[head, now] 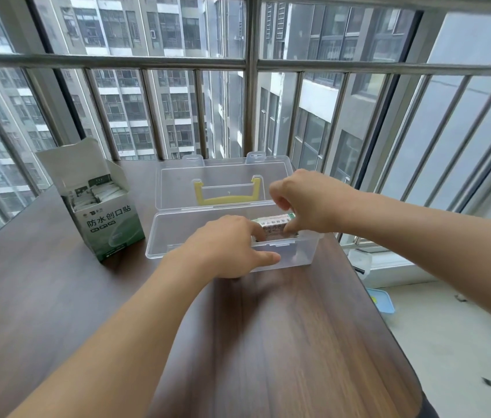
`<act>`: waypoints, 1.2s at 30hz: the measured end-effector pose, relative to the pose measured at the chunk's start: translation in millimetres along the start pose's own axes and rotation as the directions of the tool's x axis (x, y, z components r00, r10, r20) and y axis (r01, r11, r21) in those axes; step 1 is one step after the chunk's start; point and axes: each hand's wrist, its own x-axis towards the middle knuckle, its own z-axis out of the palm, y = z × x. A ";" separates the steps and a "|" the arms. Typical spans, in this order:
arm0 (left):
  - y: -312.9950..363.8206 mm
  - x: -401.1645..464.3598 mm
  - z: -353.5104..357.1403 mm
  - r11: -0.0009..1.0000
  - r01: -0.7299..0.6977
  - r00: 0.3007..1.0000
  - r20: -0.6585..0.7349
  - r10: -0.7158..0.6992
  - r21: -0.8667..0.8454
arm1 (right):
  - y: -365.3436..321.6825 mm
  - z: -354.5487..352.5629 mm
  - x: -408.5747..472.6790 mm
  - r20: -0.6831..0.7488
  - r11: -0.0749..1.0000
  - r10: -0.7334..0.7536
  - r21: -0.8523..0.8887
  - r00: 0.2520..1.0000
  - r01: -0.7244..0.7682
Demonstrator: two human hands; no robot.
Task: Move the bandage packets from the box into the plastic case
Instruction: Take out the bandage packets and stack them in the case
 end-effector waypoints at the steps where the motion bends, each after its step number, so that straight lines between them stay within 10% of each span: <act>1: -0.1 0.0 -0.1 1.000 -0.003 1.000 0.001 0.003 -0.003 | 1.2 -0.9 -0.2 0.018 1.000 0.009 -0.003 1.000 -0.009; 14: 5.2 7.9 -21.1 0.996 0.010 0.985 0.171 -0.024 0.085 | -0.3 -14.1 -2.8 0.185 0.998 -0.062 -0.003 0.981 0.063; 36: -11.1 -19.5 -27.1 0.996 -0.060 0.990 -0.124 0.068 0.067 | 12.5 -26.9 -25.0 0.113 0.907 -0.031 0.420 0.993 -0.020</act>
